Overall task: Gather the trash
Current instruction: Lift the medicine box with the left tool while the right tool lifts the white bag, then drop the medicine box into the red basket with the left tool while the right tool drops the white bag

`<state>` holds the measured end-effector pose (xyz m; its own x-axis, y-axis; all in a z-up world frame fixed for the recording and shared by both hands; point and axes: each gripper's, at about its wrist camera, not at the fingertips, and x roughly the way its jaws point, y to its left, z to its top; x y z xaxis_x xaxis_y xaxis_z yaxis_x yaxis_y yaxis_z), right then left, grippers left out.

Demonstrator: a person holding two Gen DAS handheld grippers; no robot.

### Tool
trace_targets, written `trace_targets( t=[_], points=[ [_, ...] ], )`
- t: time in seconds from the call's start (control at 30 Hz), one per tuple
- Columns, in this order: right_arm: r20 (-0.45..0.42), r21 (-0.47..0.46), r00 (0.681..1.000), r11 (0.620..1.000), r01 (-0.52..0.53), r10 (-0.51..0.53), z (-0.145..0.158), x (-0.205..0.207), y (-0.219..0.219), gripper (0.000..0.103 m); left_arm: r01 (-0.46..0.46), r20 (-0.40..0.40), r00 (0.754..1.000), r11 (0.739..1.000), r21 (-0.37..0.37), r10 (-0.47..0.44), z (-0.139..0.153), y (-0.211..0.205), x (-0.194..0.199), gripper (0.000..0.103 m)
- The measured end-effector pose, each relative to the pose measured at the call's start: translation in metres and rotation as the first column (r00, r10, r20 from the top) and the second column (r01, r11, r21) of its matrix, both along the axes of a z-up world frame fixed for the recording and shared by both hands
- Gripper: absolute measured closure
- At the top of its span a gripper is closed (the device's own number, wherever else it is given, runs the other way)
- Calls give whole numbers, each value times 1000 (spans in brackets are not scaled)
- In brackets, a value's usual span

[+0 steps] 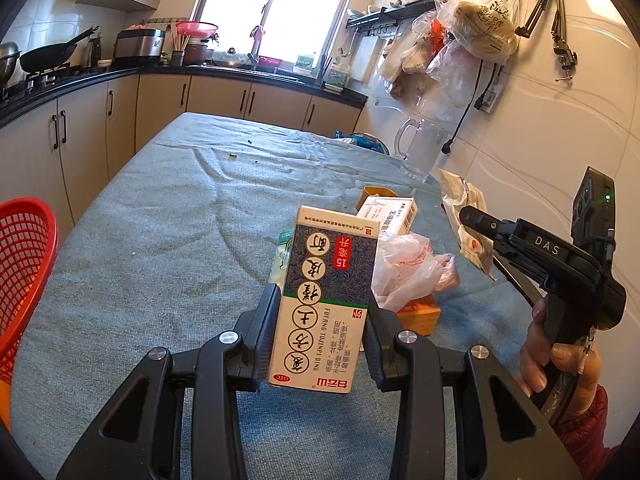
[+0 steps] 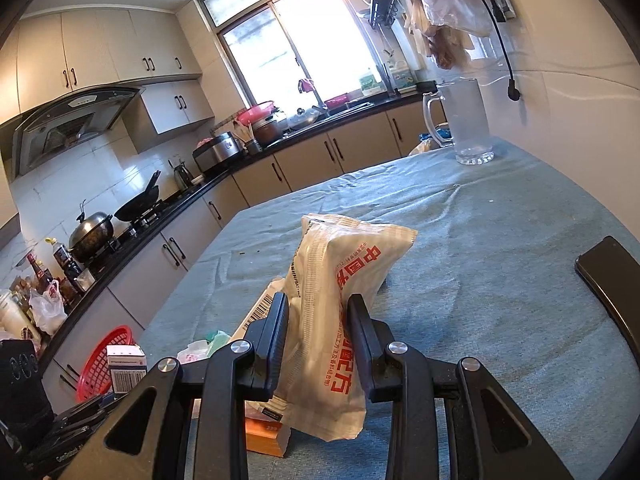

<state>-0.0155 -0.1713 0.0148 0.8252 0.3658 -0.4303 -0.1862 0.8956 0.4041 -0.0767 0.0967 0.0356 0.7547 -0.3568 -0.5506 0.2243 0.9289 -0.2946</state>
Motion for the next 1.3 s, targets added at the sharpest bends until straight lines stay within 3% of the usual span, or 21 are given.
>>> trace_targets(
  t=[0.6,0.9,1.1,1.3],
  points=[
    [16,48,997,996,-75,75,2,-2,4,70,-12,-17,1000,1000,5,12,0,-1,4,66],
    [19,72,991,989,-132,131,16,-21,21,70,-33,-19,999,999,-5,33,5,5,-4,66],
    [59,53,975,975,-217,213,42,-36,54,70,-79,8,997,996,-34,79,19,32,-20,66],
    [55,52,945,944,-325,323,53,-37,104,70,-193,54,979,980,-41,195,41,84,-36,66]
  ],
)
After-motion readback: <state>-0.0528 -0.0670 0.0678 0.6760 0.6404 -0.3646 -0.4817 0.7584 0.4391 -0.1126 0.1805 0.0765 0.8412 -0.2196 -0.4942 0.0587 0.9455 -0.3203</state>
